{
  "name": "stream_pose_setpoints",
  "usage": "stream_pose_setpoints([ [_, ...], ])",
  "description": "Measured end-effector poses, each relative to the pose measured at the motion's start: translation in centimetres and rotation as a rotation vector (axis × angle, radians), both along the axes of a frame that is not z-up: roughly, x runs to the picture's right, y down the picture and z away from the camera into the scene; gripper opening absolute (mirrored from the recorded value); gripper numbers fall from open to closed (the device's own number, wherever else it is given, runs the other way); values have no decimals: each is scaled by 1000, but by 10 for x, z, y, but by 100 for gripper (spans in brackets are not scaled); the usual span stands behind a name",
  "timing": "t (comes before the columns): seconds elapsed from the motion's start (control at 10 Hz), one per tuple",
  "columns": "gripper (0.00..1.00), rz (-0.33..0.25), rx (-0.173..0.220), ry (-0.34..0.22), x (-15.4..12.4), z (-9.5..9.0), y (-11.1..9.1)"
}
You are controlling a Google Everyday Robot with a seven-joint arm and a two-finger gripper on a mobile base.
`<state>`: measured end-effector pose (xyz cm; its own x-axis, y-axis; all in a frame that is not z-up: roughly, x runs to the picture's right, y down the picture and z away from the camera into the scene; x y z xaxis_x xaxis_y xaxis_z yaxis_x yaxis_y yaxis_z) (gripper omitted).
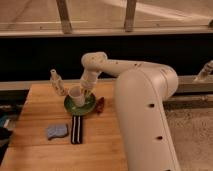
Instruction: Place the ceramic cup in the ceramic bowl
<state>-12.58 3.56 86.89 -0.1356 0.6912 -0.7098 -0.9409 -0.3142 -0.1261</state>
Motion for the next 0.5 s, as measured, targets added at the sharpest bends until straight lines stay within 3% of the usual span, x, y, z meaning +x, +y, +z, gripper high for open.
stream_pose_setpoints([
  [0.3,80,-9,11,-2,-2,-4,-3],
  [0.5,80,-20,47,5,-4,-18,-18],
])
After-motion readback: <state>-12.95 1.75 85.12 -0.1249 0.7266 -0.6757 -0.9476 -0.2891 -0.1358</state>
